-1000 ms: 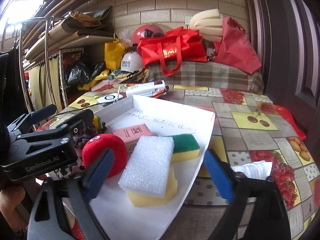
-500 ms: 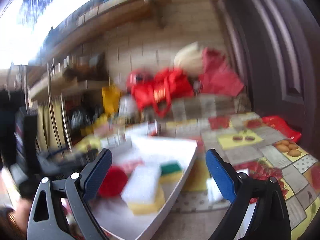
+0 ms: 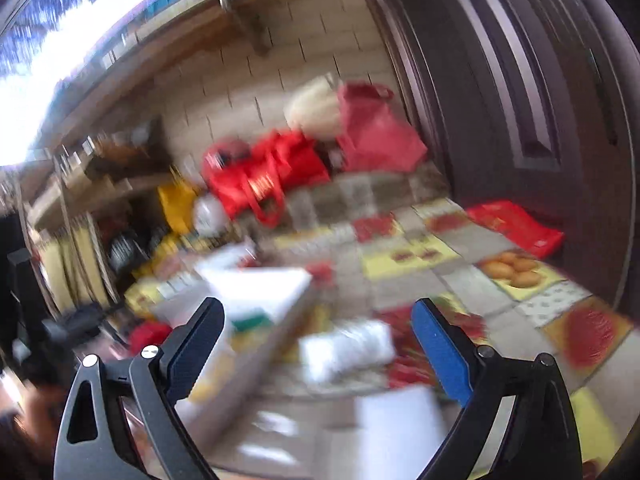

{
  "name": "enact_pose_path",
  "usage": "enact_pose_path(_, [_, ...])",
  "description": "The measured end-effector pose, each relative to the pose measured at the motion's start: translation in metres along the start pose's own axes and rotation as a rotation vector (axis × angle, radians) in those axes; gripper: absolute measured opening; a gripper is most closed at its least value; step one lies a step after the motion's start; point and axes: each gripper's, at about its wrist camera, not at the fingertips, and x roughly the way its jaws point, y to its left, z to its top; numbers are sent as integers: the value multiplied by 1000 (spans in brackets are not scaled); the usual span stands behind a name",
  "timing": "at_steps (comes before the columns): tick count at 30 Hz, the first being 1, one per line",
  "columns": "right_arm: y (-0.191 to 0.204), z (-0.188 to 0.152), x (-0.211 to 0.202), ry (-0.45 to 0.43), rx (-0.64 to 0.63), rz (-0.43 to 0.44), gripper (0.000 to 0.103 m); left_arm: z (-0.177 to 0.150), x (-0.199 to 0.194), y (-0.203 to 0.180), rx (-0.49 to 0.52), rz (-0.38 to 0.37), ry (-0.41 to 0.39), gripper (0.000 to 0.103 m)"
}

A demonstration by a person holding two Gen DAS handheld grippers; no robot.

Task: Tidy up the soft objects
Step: 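Reach the left tool to the white towel while the right tool grasps another white foam sheet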

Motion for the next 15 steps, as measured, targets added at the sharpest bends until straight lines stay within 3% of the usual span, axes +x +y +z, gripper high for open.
enact_pose_path(6, [-40, -10, 24, 276, 20, -111, 95, -2, -1, -18, 55, -86, 20, 103])
enact_pose_path(11, [-40, -27, 29, 410, 2, -61, 95, -5, -7, -38, 118, -170, 33, 103])
enact_pose_path(15, [-20, -40, 42, 530, -96, -45, 95, -9, -14, -61, 147, -265, 54, 103])
